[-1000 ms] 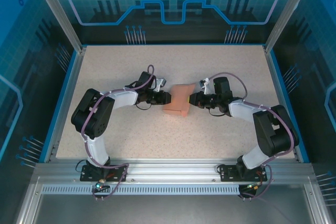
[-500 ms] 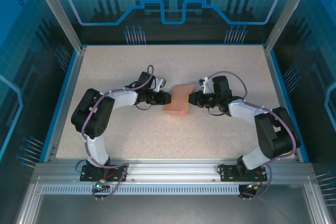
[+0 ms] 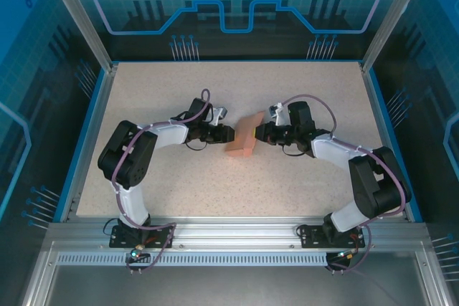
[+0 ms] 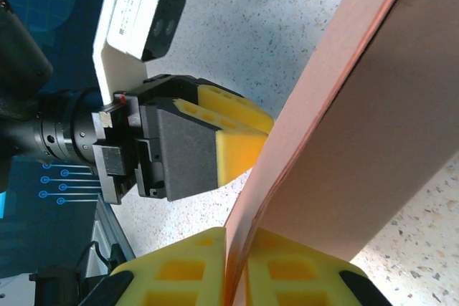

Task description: Fold the paper box

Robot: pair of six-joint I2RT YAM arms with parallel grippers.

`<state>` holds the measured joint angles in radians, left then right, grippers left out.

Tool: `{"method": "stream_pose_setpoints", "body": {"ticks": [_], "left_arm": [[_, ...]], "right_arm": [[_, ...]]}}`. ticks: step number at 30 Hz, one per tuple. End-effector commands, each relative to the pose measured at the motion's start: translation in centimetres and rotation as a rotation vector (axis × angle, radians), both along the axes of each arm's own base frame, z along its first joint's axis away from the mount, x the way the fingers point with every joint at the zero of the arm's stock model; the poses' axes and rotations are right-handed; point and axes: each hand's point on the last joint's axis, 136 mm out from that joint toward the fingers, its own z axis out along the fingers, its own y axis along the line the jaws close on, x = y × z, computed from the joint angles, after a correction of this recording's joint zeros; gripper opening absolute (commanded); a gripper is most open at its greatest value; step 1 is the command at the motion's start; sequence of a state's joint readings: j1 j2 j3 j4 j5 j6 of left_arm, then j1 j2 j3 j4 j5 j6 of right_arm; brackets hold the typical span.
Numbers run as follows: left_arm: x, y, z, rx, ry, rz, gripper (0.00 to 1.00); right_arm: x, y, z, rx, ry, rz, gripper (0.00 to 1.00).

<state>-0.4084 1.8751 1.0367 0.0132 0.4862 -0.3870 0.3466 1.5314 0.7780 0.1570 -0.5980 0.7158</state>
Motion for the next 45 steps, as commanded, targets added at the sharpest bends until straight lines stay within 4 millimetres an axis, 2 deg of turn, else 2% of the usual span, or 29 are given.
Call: {"method": "stream_pose_setpoints", "body": {"ticks": [1, 5, 20, 31, 32, 38, 42, 45], "left_arm": [[-1.6, 0.1, -2.5, 0.024, 0.082, -0.015, 0.41], [-1.6, 0.1, -2.5, 0.024, 0.082, -0.017, 0.41], [-1.3, 0.1, -2.1, 0.023, 0.072, -0.006, 0.43], [-0.7, 0.8, -1.1, 0.043, 0.037, 0.024, 0.49], [-0.6, 0.9, -0.9, 0.045, 0.029, 0.030, 0.50], [0.1, 2.8, 2.3, 0.094, -0.107, 0.097, 0.60], [-0.4, 4.8, 5.2, 0.132, -0.237, 0.159, 0.67], [-1.6, 5.4, 7.7, 0.090, -0.342, 0.181, 0.72]], "right_arm": [[-0.4, 1.3, 1.5, 0.020, -0.028, 0.045, 0.14], [-0.3, 1.2, 1.2, 0.005, -0.014, 0.038, 0.14], [-0.4, 1.2, -2.2, -0.156, 0.070, -0.020, 0.13], [-0.7, 1.5, -4.0, -0.264, 0.077, -0.074, 0.13], [0.0, 1.9, -3.0, -0.256, 0.053, -0.078, 0.13], [0.2, 2.0, -3.4, -0.274, 0.052, -0.088, 0.12], [0.2, 2.1, -3.6, -0.277, 0.054, -0.087, 0.12], [0.3, 2.1, -3.6, -0.279, 0.052, -0.088, 0.12]]}}
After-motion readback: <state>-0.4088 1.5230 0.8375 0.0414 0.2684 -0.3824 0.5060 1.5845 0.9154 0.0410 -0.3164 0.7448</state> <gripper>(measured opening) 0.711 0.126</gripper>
